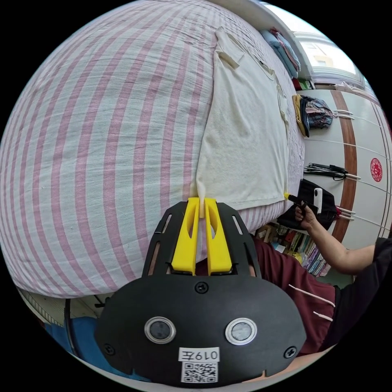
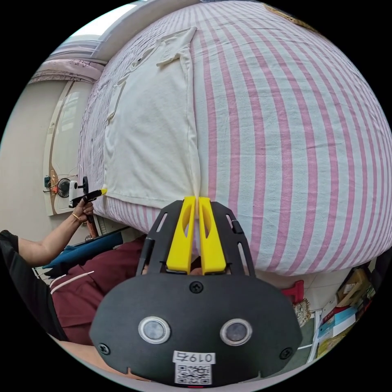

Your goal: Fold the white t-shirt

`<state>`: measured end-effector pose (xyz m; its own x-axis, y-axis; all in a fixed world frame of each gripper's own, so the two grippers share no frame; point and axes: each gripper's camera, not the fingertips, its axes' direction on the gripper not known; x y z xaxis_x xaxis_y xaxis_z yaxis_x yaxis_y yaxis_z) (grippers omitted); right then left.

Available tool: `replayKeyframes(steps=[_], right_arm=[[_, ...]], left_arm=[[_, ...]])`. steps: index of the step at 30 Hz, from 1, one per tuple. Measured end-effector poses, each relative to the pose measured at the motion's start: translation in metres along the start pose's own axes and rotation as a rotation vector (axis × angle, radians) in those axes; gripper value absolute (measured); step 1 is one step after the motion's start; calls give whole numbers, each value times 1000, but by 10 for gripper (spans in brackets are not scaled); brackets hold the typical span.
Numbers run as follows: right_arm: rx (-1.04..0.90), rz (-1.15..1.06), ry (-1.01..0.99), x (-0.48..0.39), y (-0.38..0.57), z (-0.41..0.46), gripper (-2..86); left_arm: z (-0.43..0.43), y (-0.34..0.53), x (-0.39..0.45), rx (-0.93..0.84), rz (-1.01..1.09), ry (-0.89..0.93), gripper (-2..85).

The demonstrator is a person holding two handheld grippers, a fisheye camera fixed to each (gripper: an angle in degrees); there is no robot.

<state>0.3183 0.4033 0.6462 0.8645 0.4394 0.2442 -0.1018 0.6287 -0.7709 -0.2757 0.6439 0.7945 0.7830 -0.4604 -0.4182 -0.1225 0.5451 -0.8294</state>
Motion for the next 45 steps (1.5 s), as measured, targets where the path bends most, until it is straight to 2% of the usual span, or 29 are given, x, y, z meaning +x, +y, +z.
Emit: replayKeyframes(steps=[10,19,27,32,38,45], right_arm=[[-7,16,-129,38,-5,-2,-9],[-109,6,-180,64,-32,5,-9],[38,32,-412,82,-61,-23,-9],[205,103,-642,96,-101,-49,-9],[363,256,-879,121,-162,-56,-9],[427,309,-942,133,-246,-53,-10]], left_arm=[[3,-16,-1,-44,64,48,12],[11,-55,-2,-193,106,93,14],[-27,-105,10,-55,162,238,14],[-57,-155,10,84,161,373,13],[-71,-232,-24,229,25,633,14],[-62,-340,-51,309,-113,759,12]])
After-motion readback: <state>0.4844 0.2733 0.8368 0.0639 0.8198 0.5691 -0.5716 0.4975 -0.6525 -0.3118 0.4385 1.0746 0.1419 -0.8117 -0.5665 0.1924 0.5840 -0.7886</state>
